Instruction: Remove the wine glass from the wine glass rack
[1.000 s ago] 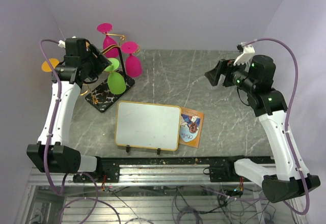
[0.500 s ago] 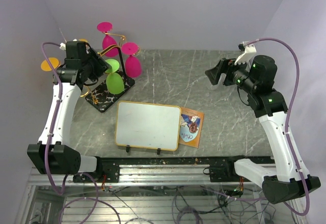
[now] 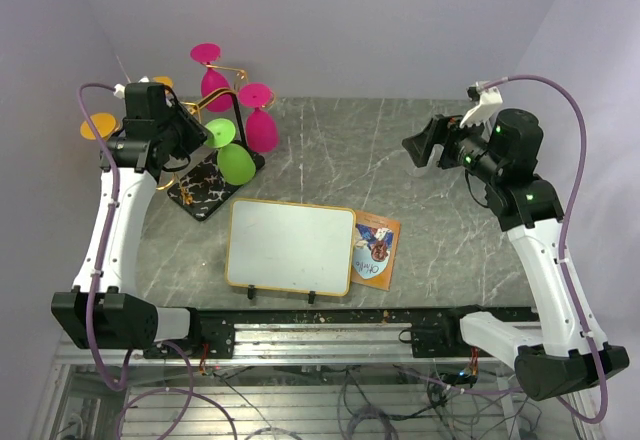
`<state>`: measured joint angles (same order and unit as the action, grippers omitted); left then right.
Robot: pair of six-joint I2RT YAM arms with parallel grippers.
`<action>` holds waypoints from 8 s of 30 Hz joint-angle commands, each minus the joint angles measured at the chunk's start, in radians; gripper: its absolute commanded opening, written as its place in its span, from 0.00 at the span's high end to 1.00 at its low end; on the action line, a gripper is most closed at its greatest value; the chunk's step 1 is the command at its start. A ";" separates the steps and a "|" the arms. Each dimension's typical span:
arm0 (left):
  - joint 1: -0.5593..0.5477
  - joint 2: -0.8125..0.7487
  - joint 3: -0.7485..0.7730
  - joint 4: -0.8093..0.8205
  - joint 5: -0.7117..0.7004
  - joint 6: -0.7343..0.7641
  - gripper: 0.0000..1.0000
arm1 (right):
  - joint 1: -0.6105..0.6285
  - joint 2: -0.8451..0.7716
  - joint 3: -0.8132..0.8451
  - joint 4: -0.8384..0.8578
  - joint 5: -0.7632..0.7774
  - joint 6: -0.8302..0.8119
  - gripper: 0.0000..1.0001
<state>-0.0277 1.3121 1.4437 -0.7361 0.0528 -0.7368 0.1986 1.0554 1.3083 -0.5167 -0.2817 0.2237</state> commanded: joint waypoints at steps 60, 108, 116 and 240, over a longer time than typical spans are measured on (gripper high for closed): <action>0.097 0.077 0.148 0.103 0.212 0.133 0.10 | 0.495 0.184 -0.014 0.430 0.236 0.349 0.21; 0.125 0.236 0.240 -0.037 0.579 0.371 0.25 | 0.495 0.149 -0.046 0.436 0.201 0.314 0.21; 0.124 0.186 0.199 -0.038 0.579 0.330 0.38 | 0.496 0.145 -0.049 0.438 0.203 0.315 0.21; 0.323 -0.088 -0.160 0.312 0.674 -0.343 0.93 | 0.496 0.130 -0.033 0.396 0.255 0.290 0.21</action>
<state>0.2756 1.2449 1.2976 -0.5133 0.6621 -1.0294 0.6956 1.1995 1.2652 -0.1261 -0.0368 0.5297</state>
